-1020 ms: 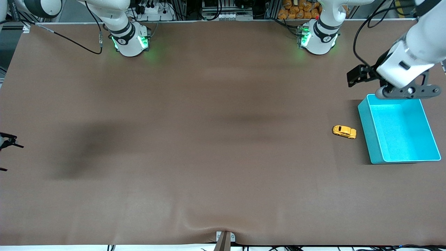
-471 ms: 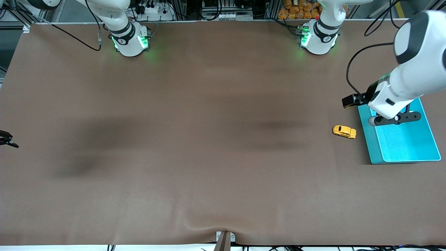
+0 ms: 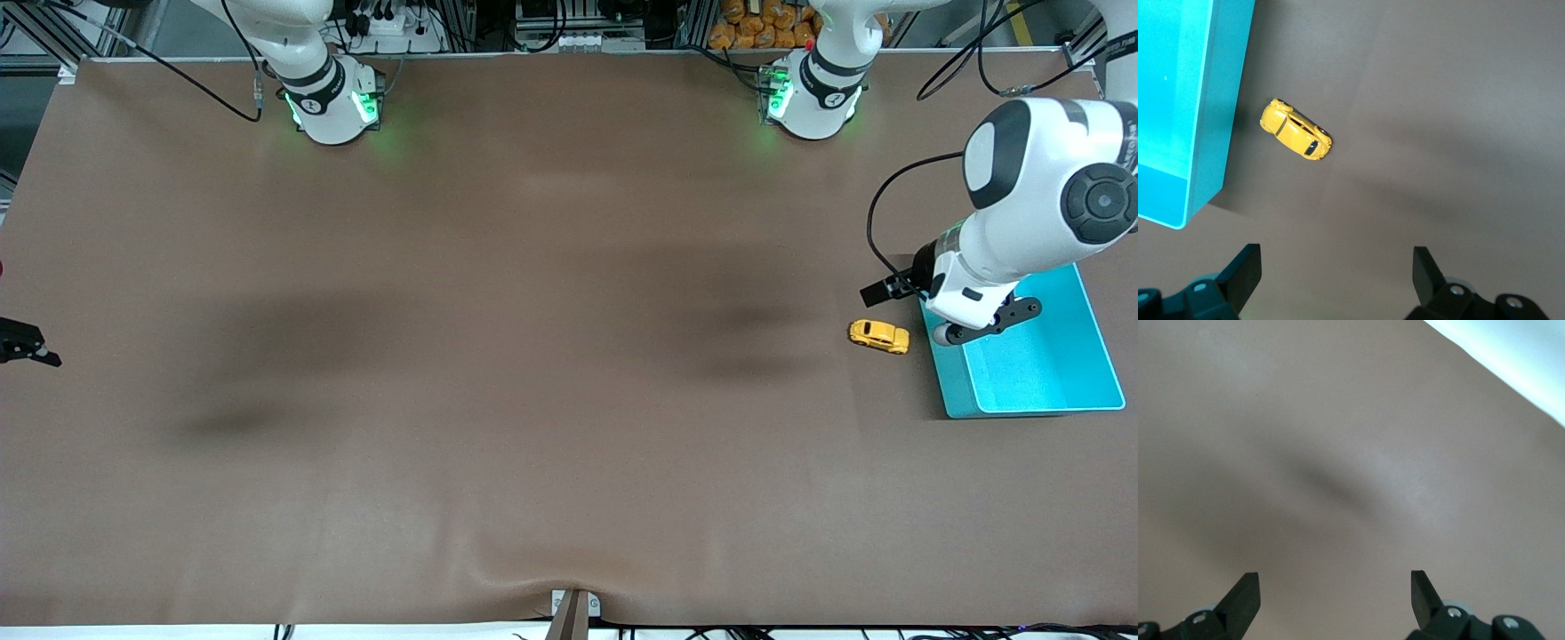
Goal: Wind and store yellow beetle car
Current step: 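Lower the left gripper to the car while the right gripper withdraws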
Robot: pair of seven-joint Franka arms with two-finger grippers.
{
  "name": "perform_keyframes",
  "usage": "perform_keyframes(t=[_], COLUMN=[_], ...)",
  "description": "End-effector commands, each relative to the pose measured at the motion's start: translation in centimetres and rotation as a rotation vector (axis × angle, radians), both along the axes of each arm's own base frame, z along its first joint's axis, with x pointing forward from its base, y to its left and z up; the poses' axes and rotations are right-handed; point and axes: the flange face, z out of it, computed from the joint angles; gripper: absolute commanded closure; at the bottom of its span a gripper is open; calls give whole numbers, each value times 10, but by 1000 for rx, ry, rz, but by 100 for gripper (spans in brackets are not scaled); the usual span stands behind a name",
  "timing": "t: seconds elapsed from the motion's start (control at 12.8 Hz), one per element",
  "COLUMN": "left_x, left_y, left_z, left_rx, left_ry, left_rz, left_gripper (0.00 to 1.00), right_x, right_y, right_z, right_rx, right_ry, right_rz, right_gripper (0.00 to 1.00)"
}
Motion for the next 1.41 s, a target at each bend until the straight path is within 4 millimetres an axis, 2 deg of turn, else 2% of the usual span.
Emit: perform_keyframes(t=[0.0,0.16,0.31,0.39,0.55,0.78,1.02,1.18,1.33], left_x=[4,8,10,12,12,10,4,-3,-8], left_y=[0,1,14,17,22,29,34,45,80], left_z=[-28,-40,-52,-52,-46,-47,-47,-62,-80], left_rx=[11,19,25,27,38,60,82,86,68], left_ry=[-8,-10,9,-2,-15,-10,-6,4,-41], left_rz=[133,198,253,285,372,511,639,666,739], left_gripper=[0,0,0,0,0,0,0,0,0], right_x=[-6,-7,-10,-11,-16,-28,-39,-40,-40], right_y=[4,7,21,28,35,47,59,60,60], right_z=[9,18,34,36,52,79,84,88,87], right_rx=[4,1,-14,-32,-32,-23,-17,-16,-16], right_ry=[21,14,41,65,69,68,148,144,145], right_rz=[-68,-98,-314,-383,-560,-594,-718,-725,-722], right_gripper=[0,0,0,0,0,0,0,0,0])
